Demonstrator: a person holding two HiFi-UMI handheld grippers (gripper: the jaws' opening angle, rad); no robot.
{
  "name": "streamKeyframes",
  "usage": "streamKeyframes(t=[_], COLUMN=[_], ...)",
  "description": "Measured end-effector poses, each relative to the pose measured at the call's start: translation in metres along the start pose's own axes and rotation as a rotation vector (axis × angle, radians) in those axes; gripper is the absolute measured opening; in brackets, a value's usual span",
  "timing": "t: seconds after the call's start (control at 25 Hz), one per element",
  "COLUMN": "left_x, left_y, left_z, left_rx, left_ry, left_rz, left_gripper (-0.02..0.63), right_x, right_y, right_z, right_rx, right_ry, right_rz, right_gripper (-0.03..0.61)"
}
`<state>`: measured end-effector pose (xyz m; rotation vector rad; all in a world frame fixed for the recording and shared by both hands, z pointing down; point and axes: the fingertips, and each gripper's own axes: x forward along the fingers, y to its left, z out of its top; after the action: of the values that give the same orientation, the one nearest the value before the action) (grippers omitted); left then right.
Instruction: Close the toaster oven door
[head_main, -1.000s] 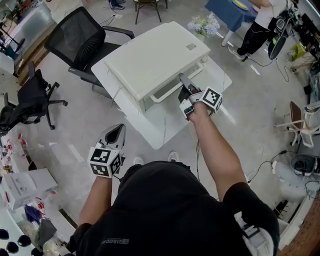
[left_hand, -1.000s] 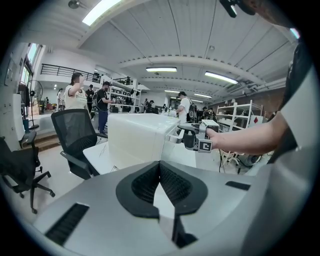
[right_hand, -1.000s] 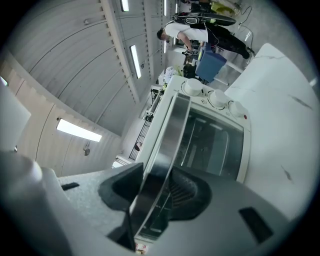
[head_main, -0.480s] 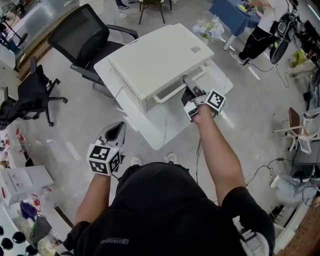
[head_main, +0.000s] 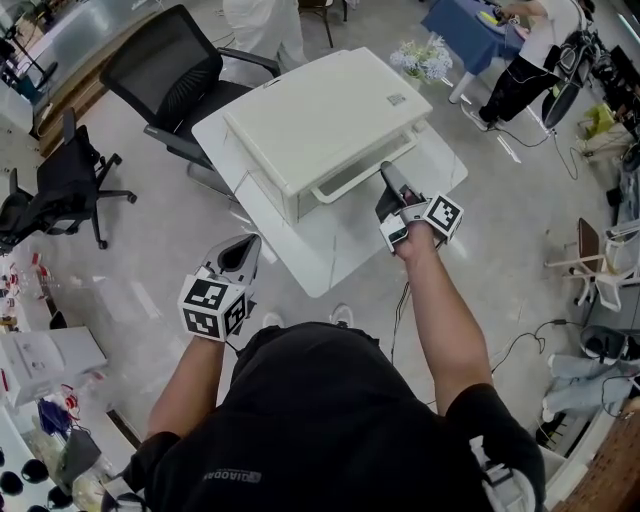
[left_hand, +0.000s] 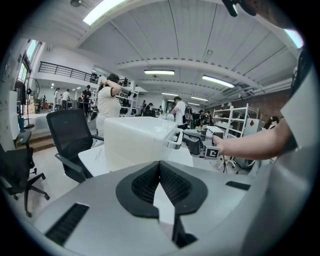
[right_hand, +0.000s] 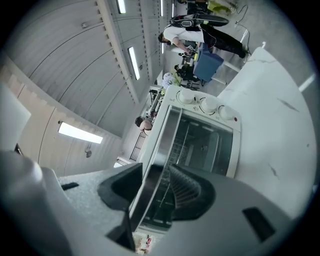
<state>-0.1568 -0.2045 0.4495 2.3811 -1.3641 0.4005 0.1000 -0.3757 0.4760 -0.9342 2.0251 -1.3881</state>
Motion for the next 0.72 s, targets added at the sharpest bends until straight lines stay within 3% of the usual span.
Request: streamKeyframes(t=[0.16, 0.48, 0.72], left_x=[0.001, 0.004, 0.0], left_y=[-0.003, -0.011, -0.02], left_z=[0.005, 0.022, 0.02], left_rx=[0.01, 0.017, 0.06], left_ry=[-0.009, -0.045, -0.04], left_rz=[-0.014, -0.04, -0.051], left_gripper=[0.003, 0.003, 0.003], right_x=[-0.015, -0.046, -0.067], right_y=[0.011, 0.05, 0.084], right_z=[-0.007, -0.041, -0.096], right_rx=[-0.091, -0.653, -0.979], right_ry=[0.015, 0.123, 0.264], right_rz=[-0.032, -0.224, -0.22], right_gripper=[0.16, 0.158, 0.135])
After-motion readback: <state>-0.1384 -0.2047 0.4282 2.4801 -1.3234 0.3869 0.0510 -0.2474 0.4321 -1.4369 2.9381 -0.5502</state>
